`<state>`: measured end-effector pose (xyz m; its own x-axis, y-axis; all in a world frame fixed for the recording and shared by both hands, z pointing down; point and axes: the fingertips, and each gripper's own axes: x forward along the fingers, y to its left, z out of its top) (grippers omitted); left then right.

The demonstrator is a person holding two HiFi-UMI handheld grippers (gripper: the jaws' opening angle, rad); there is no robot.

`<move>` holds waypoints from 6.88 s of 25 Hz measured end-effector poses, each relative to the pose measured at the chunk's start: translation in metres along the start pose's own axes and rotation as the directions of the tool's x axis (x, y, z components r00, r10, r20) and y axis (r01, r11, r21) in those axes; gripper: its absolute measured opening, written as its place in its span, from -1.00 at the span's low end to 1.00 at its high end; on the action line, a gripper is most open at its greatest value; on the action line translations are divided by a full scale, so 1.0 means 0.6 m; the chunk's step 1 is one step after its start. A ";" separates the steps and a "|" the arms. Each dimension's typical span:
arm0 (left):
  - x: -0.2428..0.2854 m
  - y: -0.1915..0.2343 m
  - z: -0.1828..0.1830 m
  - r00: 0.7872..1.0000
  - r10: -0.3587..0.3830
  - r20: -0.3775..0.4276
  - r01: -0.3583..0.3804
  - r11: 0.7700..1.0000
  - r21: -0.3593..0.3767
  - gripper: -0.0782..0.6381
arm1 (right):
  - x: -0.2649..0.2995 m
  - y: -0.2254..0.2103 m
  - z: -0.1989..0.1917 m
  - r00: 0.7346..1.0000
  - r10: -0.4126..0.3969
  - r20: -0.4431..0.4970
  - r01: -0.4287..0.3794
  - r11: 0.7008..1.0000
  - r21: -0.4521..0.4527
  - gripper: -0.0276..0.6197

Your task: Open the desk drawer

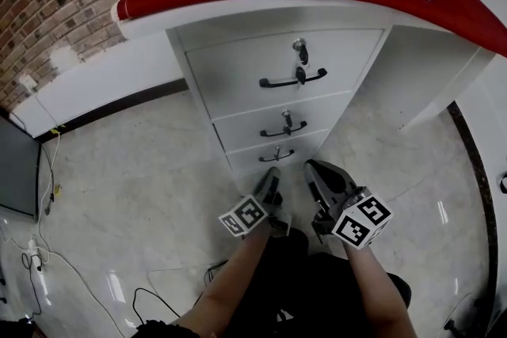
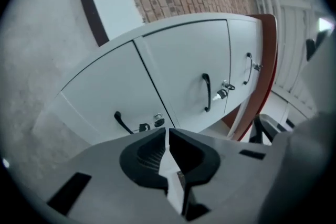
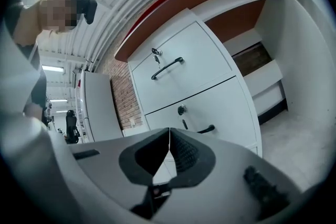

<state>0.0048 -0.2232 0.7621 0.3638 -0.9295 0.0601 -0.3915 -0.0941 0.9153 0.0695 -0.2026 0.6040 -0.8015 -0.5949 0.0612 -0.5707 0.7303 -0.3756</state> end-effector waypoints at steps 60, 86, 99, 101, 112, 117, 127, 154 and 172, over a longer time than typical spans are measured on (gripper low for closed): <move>-0.019 0.121 -0.094 0.942 0.266 0.204 -0.138 0.862 -0.489 -0.71 | -0.050 -0.011 -0.019 0.980 -0.198 -0.033 0.199 0.979 0.052 -0.88; -0.114 0.122 -0.191 0.924 0.377 0.065 -0.284 0.788 -0.546 -0.71 | -0.077 -0.019 -0.049 0.969 -0.244 -0.045 0.248 0.962 0.117 -0.87; -0.141 0.141 -0.204 0.907 0.420 -0.019 -0.367 0.768 -0.526 -0.67 | -0.059 -0.007 -0.046 0.977 -0.206 -0.059 0.210 0.975 0.073 -0.87; -0.149 0.132 -0.200 0.914 0.406 -0.012 -0.349 0.770 -0.534 -0.61 | -0.056 -0.005 -0.053 0.977 -0.198 -0.078 0.202 0.978 0.050 -0.87; -0.129 -0.068 -0.147 0.994 0.107 -0.006 -0.107 0.986 -0.130 -0.75 | -0.043 -0.023 -0.034 0.978 -0.207 -0.039 0.209 0.976 0.058 -0.88; -0.099 -0.102 -0.091 0.998 0.009 0.056 -0.006 0.998 -0.062 -0.75 | -0.030 -0.023 -0.013 0.978 -0.208 -0.014 0.208 0.977 0.046 -0.88; -0.079 -0.151 0.003 0.997 -0.071 0.040 0.065 0.989 0.132 -0.75 | -0.012 -0.020 0.016 0.974 -0.225 0.036 0.223 0.974 0.044 -0.87; -0.042 -0.191 0.044 0.994 -0.078 -0.074 0.098 0.946 0.309 -0.75 | -0.032 0.027 0.058 0.963 -0.266 0.040 0.267 0.963 -0.038 -0.87; 0.036 -0.144 0.112 0.995 -0.028 0.092 0.031 0.999 -0.035 -0.43 | 0.011 0.031 0.097 0.973 -0.211 0.098 0.211 0.977 0.003 -0.87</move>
<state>-0.0104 -0.2593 0.6576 0.2957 -0.9553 -0.0021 -0.3504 -0.1105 0.9300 0.0642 -0.2124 0.5437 -0.6419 -0.7653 0.0481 -0.7267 0.5871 -0.3568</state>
